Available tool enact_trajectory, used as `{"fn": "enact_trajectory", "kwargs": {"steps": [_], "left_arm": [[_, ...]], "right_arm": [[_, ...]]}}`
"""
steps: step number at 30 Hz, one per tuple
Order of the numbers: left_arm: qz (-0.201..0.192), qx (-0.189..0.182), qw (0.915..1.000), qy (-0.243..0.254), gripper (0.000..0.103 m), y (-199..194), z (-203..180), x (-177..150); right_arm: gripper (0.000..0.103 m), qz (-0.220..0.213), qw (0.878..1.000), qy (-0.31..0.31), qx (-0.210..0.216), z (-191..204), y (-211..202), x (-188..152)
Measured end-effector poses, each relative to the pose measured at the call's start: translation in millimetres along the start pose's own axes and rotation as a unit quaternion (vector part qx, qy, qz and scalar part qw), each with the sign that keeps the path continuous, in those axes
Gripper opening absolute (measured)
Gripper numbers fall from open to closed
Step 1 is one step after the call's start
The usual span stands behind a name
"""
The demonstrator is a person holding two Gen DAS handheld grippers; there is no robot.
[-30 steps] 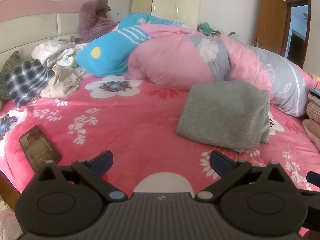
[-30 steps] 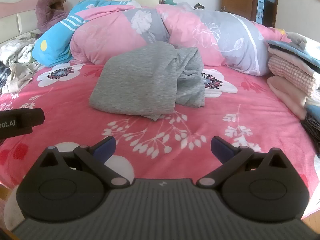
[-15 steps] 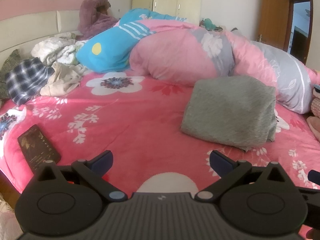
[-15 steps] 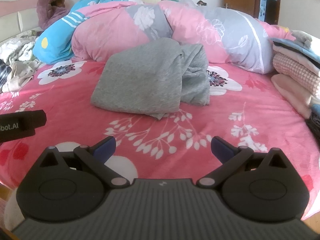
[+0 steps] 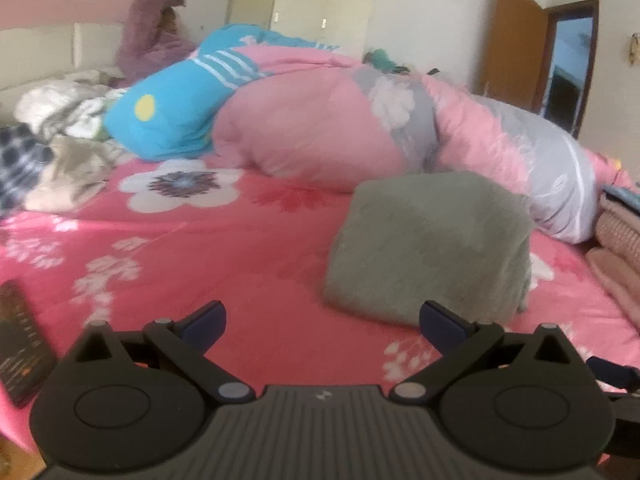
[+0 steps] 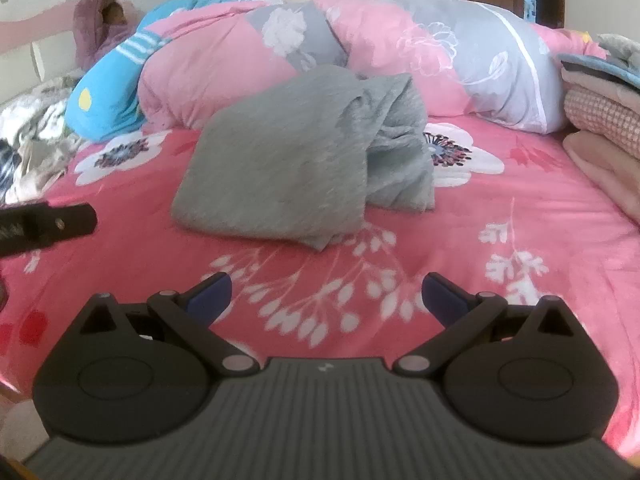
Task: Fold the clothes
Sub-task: 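Move both grippers toward the folded grey sweatshirt on the bed, then grasp the grey sweatshirt edge with the left gripper while the right gripper grasps another edge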
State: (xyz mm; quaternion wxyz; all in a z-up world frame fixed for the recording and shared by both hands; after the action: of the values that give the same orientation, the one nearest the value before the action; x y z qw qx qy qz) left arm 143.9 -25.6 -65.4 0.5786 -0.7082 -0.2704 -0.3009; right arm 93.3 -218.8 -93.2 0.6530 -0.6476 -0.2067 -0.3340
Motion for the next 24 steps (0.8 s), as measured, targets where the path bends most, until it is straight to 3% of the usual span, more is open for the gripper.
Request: {"fn": "enact_trajectory", "kwargs": {"steps": [9, 13, 16, 19, 24], "left_arm": [[-0.005, -0.022, 0.9985, 0.05, 0.103, 72, -19, 47], [0.011, -0.046, 0.9964, 0.07, 0.103, 111, -30, 56], [0.025, -0.051, 0.9952, 0.08, 0.1, 132, -32, 53], [0.046, -0.067, 0.9932, 0.083, 0.087, 145, -33, 43], [0.061, -0.094, 0.9905, 0.079, 0.068, 155, -33, 33]], "right_arm": [[0.102, -0.106, 0.993, 0.005, 0.043, -39, 17, 56], [0.102, -0.144, 0.985, -0.018, 0.098, -34, 24, 96], [0.102, -0.164, 0.98, -0.035, 0.109, -26, 34, 130], [0.102, -0.158, 0.98, -0.047, 0.115, -21, 55, 163], [0.102, -0.107, 0.982, -0.09, 0.126, -4, 104, 206]]}}
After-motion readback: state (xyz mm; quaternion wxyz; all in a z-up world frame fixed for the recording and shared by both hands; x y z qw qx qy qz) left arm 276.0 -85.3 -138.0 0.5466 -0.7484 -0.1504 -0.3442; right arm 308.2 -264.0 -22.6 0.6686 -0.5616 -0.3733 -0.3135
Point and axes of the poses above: each gripper's, at about its wrist camera, not at the fingertips, and y roughly the way its jaws point, z to its left, x to its top, the point moved 10 cm from there along y, roughly the way its jaws point, and after that the axes turned 10 degrees about z, right-handed, at the moved point
